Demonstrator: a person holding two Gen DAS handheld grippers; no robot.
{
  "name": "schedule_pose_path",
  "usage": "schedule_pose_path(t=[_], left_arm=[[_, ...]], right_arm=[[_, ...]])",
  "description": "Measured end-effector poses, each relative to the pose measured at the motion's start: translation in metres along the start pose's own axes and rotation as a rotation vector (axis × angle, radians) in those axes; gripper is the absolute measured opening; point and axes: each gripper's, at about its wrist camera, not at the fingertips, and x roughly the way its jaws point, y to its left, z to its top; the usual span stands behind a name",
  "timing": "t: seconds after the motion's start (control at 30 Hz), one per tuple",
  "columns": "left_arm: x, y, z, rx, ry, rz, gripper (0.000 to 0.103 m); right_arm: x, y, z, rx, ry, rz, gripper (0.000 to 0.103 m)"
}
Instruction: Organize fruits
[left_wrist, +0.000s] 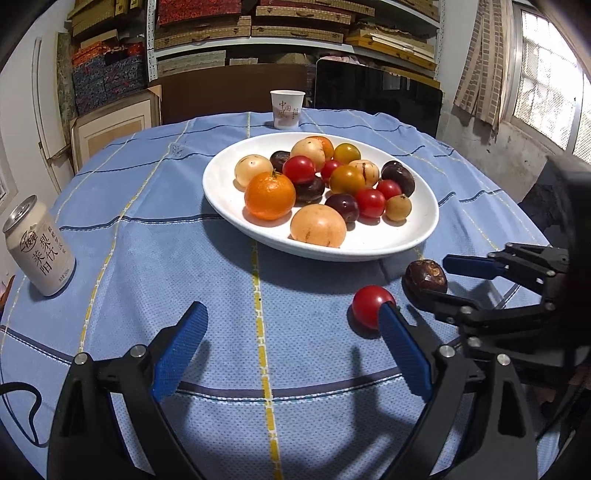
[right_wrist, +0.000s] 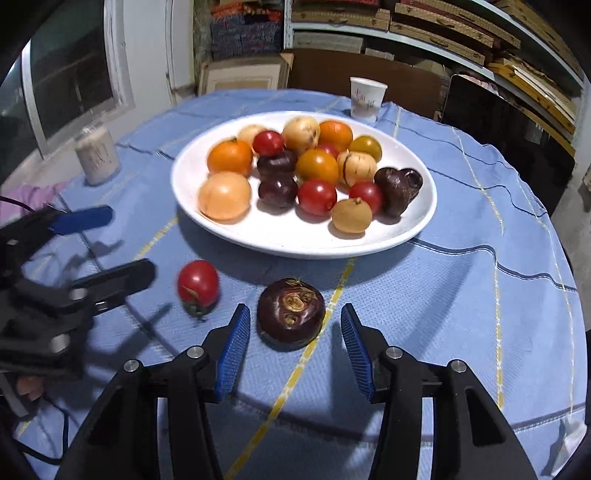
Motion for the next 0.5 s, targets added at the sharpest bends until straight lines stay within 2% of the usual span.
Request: schedule_pose_path(t=[0.07, 0.1, 0.13, 0.37, 0.5], left_arm=[[0.001, -0.001, 0.000, 0.005, 0.002, -0.002, 0.091], [0.002, -0.002, -0.001, 0.009, 0.004, -0.003, 0.091], [0.002, -0.003, -0.001, 0.014, 0.005, -0.004, 0.091], [0.001, -0.030, 0.005, 0.080, 0.005, -0.015, 0.091], [0.014, -0.051, 0.008, 0.107, 0.032, -0.020, 0.091]], right_arm=[[0.007, -0.003, 0.001, 0.024, 0.017, 0.014, 0.050], [0.007, -0.004, 0.001, 0.032, 0.014, 0.021, 0.042], [0.007, -0.003, 0.000, 0.032, 0.012, 0.026, 0.040], [-0.026, -0.009, -0.019, 0.039, -0.036, -0.023, 0.039], [-0.042, -0.013, -0.034, 0.061, -0.035, -0.020, 0.039]])
